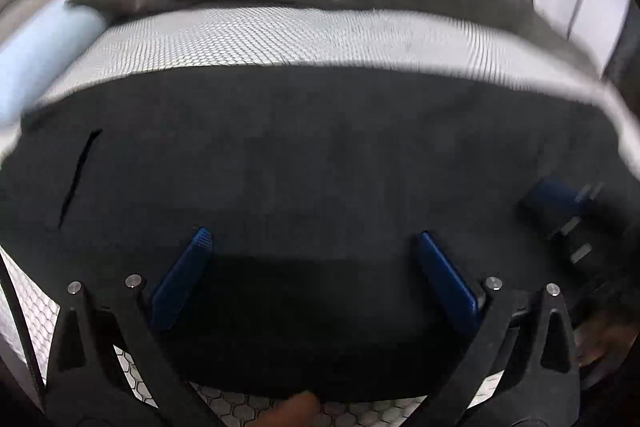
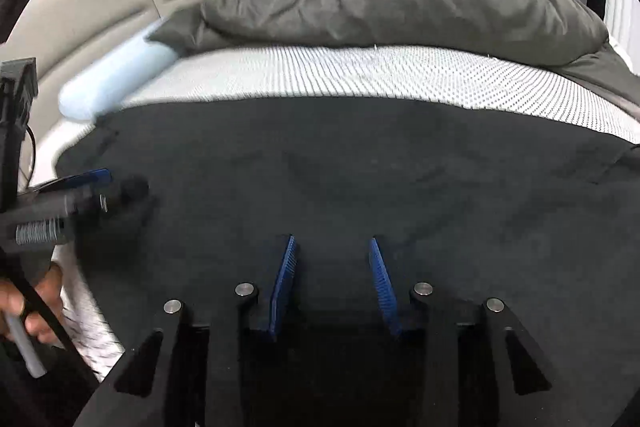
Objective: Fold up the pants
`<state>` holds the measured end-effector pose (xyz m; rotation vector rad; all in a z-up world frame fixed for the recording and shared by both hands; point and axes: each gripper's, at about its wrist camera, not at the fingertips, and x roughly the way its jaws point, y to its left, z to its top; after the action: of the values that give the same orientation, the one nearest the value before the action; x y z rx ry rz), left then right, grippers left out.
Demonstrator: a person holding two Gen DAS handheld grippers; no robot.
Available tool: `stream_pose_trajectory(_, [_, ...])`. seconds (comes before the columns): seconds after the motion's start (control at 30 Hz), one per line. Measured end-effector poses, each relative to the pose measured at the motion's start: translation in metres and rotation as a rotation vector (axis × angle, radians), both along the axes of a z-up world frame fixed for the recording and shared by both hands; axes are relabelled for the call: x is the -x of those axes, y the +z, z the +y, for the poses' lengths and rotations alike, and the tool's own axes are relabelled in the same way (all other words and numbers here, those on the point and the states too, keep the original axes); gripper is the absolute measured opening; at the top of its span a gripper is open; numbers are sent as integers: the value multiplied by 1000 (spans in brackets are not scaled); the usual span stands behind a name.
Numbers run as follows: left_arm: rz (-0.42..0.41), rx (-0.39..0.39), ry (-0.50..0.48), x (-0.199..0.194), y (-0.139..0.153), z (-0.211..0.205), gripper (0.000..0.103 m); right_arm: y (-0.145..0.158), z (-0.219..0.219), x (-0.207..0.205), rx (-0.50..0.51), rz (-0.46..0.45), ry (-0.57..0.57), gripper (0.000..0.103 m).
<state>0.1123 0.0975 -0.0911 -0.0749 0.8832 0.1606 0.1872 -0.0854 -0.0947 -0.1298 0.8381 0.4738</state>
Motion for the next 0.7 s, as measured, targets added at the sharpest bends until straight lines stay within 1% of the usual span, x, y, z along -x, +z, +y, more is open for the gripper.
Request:
stream_pose_trajectory(0.03, [-11, -30, -14, 1, -1, -4, 102, 2, -7, 2, 28, -12, -3, 38])
stream_pose_trajectory(0.1, [-10, 4, -15, 3, -1, 0, 102, 6, -30, 4, 100, -37, -33, 38])
stream_pose_trajectory(0.17, [4, 25, -7, 8, -3, 8, 102, 8, -74, 2, 138, -42, -101, 38])
stream_pose_trajectory(0.2, [7, 26, -3, 6, -1, 10, 102, 9, -97, 0, 138, -34, -151, 40])
stream_pose_trajectory(0.23, [11, 24, 3, 6, -1, 10, 102, 12, -130, -2, 123, -24, -224, 41])
stream_pose_trajectory(0.27, [15, 21, 7, 5, -2, 11, 102, 14, -147, -3, 124, -23, -273, 42])
stream_pose_trajectory(0.3, [22, 15, 9, -2, -1, 11, 102, 17, -174, -5, 146, -22, -357, 46])
stream_pose_trajectory(0.33, [25, 8, 9, 2, -4, 9, 103, 19, -196, -6, 179, -30, -426, 46])
stream_pose_trajectory(0.37, [22, 8, 9, 1, -4, 8, 103, 20, -209, -8, 199, -32, -465, 46])
stream_pose_trajectory(0.4, [24, 9, 4, -1, -5, 6, 103, 20, -226, -9, 181, -18, -482, 46])
stream_pose_trajectory(0.43, [24, 5, 3, -2, -7, 5, 103, 21, -233, -10, 135, 0, -474, 46])
stream_pose_trajectory(0.47, [23, 3, 4, -3, -7, 5, 103, 22, -236, -10, 110, 5, -480, 46])
stream_pose_trajectory(0.53, [5, 3, 20, -1, -2, 4, 103, 24, -228, -6, 135, -12, -487, 58])
stream_pose_trajectory(0.57, [-8, 7, 21, 4, 2, 2, 102, 25, -217, -3, 157, -34, -473, 76])
stream_pose_trajectory(0.6, [-24, 20, 11, 7, 6, -1, 102, 29, -205, 4, 171, -68, -458, 88])
stream_pose_trajectory(0.63, [-43, 44, -14, 11, 12, -7, 102, 33, -193, 8, 172, -94, -438, 89])
stream_pose_trajectory(0.7, [-70, 79, -68, 17, 21, -23, 102, 41, -167, 22, 138, -137, -380, 92])
